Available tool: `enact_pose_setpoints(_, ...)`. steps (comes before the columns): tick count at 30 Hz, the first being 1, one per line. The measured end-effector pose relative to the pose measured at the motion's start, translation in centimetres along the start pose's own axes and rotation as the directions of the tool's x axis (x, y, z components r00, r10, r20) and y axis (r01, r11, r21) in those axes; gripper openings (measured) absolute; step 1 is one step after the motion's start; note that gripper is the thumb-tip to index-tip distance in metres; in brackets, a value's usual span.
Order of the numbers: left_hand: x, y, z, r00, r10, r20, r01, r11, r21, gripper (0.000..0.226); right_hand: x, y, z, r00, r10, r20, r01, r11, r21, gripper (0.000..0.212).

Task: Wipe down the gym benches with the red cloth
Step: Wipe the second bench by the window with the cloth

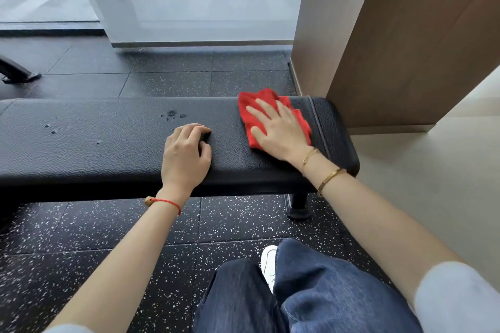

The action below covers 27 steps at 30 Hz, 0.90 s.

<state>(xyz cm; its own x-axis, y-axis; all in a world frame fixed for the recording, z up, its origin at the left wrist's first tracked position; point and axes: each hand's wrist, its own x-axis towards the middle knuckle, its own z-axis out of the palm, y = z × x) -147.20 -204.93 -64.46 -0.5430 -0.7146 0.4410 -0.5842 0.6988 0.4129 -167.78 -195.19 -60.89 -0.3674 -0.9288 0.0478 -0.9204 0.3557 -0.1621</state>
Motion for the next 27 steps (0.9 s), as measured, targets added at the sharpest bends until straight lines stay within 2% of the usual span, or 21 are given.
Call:
enact_pose_setpoints(4,-0.1,0.1,-0.1,1.000,-0.002,-0.001,0.002,1.000,-0.007,0.025,-4.2,-0.8,-0.1,0.981,-0.192,-0.023,0.192,0.981,0.003,0.054)
enact_pose_setpoints(7,-0.2,0.1,-0.1,1.000,0.003,0.003,-0.003,1.000,-0.005,0.026,-6.6,1.8,-0.6,0.976,-0.210,-0.058,0.211,0.977,0.002,0.054)
enact_pose_setpoints(11,-0.2,0.1,-0.1,1.000,0.007,0.009,-0.007,1.000,0.007,0.026,-5.9,6.6,-1.0,0.997,0.039,-0.060,-0.040,0.999,-0.023,0.052)
enact_pose_setpoints(14,-0.1,0.2,0.0,1.000,-0.003,0.013,0.003,1.000,0.017,0.026,-2.4,8.3,-1.4,0.971,0.233,-0.046,-0.234,0.972,-0.023,0.053)
enact_pose_setpoints(17,-0.1,0.2,0.0,1.000,-0.009,0.014,0.009,1.000,0.023,0.026,1.2,7.1,-1.2,0.955,0.297,0.003,-0.297,0.955,0.024,0.054)
enact_pose_setpoints(21,0.0,0.2,0.1,1.000,0.002,0.001,-0.002,1.000,0.027,0.026,1.4,4.1,-0.6,0.983,0.181,-0.019,-0.181,0.983,0.029,0.054)
enact_pose_setpoints(27,-0.1,0.2,0.0,1.000,0.003,-0.005,-0.003,1.000,0.026,0.027,-4.6,2.1,-0.5,0.994,-0.101,-0.029,0.101,0.995,-0.012,0.055)
